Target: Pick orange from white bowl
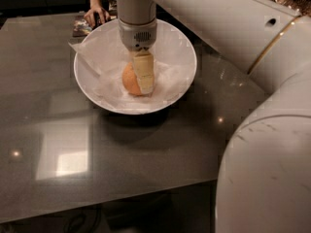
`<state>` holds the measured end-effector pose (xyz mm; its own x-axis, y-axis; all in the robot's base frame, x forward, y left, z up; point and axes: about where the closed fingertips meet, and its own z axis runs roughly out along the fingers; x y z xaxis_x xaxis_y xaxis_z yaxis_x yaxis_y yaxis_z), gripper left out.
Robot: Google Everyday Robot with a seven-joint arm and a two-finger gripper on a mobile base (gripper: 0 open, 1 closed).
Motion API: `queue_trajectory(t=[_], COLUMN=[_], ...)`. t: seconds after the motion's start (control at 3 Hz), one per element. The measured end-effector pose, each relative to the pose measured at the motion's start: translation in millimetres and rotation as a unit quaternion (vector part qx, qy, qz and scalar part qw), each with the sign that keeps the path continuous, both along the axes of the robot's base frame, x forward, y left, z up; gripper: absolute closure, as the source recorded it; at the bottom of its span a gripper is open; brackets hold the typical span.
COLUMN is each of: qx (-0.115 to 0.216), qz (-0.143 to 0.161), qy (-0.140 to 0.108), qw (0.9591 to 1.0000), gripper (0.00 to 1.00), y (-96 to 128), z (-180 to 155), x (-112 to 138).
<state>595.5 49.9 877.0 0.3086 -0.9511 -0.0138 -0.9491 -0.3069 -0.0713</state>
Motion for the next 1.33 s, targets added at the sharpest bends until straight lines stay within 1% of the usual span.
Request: queue_trajectory(t=[0.67, 1.0, 1.33], qx=[-0.01, -0.014, -0.014], qz=[-0.002, 0.0, 0.0], qy=[0.02, 0.025, 0.025], qw=[0.9997, 0.9996, 0.9996], gripper=[0.16, 0.35, 0.58], y=[0.4, -1.0, -1.0], z=[-21.1, -29.5, -29.5], x=[2.4, 3.0, 3.0])
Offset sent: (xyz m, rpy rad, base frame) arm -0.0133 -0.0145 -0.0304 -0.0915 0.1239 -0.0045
